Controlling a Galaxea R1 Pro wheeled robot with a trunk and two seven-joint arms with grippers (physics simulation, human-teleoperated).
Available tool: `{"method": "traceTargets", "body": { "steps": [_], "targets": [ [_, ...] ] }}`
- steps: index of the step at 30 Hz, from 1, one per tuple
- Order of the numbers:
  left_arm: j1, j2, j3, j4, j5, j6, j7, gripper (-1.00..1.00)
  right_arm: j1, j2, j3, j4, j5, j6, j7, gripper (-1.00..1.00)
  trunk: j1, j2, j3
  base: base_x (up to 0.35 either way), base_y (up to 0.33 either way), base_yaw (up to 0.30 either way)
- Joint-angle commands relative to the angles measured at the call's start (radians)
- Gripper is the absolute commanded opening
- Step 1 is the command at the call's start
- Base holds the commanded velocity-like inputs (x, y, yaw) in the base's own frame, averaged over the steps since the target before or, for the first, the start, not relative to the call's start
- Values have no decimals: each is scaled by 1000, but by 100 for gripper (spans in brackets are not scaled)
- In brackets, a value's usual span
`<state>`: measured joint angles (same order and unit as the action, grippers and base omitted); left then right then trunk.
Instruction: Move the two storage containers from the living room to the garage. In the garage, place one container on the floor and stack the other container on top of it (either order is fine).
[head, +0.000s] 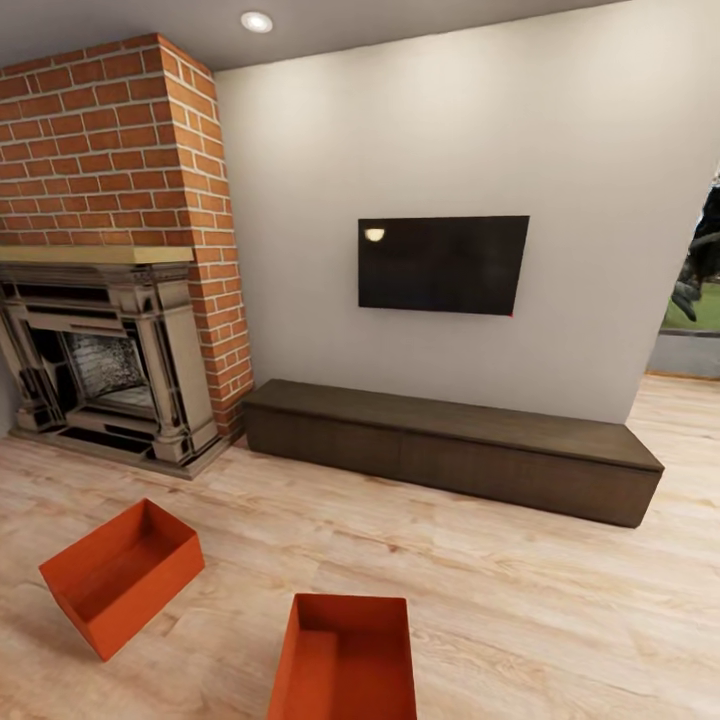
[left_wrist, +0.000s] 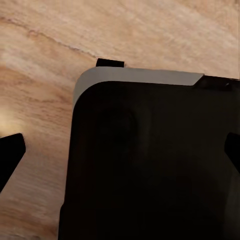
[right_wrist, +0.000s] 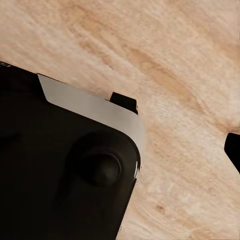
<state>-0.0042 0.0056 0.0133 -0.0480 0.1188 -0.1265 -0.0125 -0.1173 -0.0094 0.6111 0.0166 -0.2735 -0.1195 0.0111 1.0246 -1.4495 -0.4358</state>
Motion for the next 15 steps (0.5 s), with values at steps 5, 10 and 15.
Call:
{"method": "traceTargets", "body": {
  "steps": [5,10,15],
  "targets": [
    [0,0,0,0,7,-2,-1,100,-1,0,8,2,-10,-5,1,100,0,-1,-1,243,215,0],
    [0,0,0,0,6,-2,-1,100,-1,0,9,2,-10,-5,1,100,0,-1,-1,235,207,0],
    [0,1,0,0,7,-2,-1,100,-1,0,9,2,-10,-5,1,100,0,-1,-1,125,107,0]
  ]
}}
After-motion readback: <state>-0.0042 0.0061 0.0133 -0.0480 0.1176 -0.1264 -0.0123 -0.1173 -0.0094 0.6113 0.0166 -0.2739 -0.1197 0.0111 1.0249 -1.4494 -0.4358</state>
